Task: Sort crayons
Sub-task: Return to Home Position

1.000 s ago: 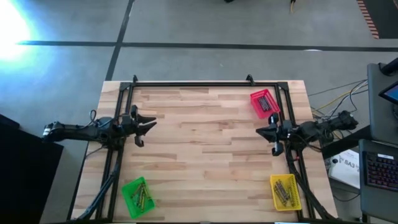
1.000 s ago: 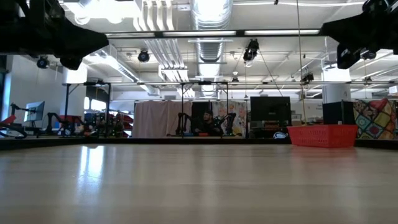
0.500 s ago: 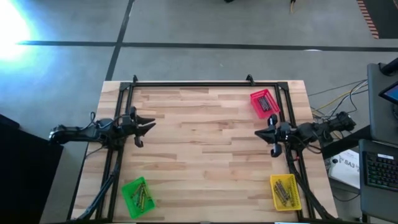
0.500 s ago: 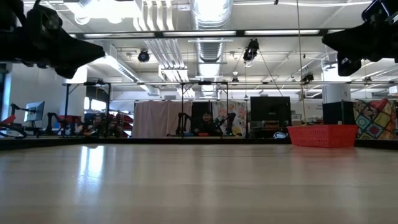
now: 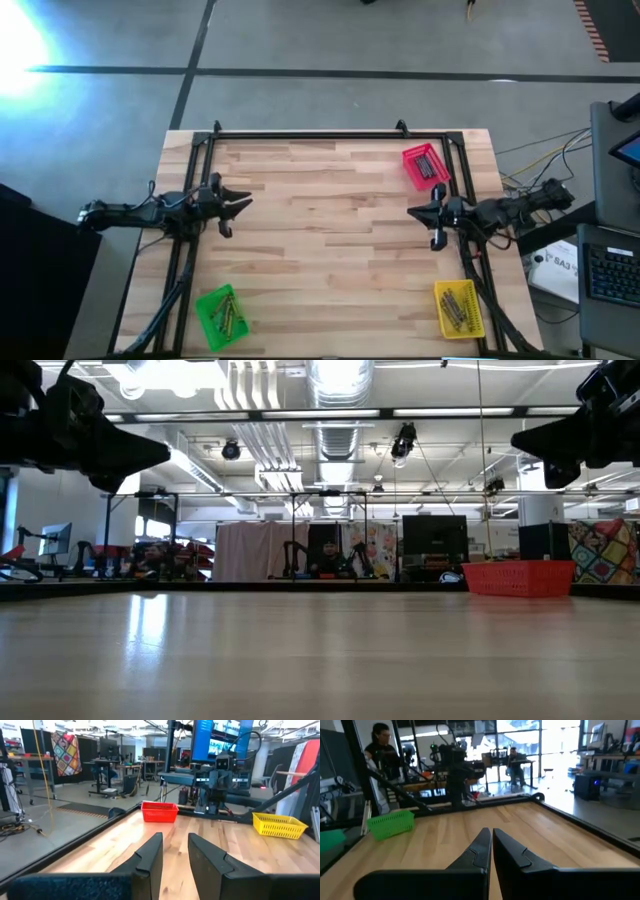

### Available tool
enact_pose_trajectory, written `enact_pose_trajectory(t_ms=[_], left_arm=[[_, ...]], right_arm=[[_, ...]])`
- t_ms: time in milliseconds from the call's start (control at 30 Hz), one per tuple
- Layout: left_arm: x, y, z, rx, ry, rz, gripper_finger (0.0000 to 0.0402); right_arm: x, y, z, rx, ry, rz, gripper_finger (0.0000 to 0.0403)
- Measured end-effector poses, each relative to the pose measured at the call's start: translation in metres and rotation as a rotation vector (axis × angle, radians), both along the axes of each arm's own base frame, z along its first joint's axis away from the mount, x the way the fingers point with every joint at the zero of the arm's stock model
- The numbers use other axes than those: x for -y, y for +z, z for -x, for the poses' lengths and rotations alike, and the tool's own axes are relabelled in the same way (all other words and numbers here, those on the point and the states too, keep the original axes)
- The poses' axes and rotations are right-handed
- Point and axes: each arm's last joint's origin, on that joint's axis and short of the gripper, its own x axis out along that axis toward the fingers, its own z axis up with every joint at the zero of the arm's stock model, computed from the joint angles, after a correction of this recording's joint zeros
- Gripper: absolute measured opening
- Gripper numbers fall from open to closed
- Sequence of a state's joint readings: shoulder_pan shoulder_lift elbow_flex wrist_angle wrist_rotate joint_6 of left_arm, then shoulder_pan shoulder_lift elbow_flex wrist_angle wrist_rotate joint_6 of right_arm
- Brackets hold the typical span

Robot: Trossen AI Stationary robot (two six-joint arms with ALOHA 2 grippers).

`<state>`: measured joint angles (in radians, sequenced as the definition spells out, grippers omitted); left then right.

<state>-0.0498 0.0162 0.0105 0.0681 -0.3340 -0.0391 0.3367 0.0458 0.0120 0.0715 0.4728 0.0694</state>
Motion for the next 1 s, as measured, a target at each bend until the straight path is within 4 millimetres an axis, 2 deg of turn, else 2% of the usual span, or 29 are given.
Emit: enact_pose_trajectory(t_ms=[400, 500, 700, 1000], left_arm=[[-0.001, -0.004, -0.003, -0.048, 0.048, 0.020, 0.0075], [-0.001, -0.006, -0.004, -0.065, 0.049, 0.019, 0.0075], [-0.001, -0.006, -0.005, -0.050, 0.051, 0.086, 0.0075], [-0.001, -0.008, -0.006, -0.060, 0.047, 0.116, 0.0075]], right_arm=[[-0.004, -0.015, -0.010, -0.159, -0.003, -0.022, 0.0009], [-0.004, -0.017, -0.013, -0.189, -0.016, 0.027, 0.0009], [-0.006, 0.008, -0.014, 0.048, 0.030, 0.131, 0.0009], [-0.006, 0.021, -0.003, 0.194, 0.150, 0.111, 0.0009]])
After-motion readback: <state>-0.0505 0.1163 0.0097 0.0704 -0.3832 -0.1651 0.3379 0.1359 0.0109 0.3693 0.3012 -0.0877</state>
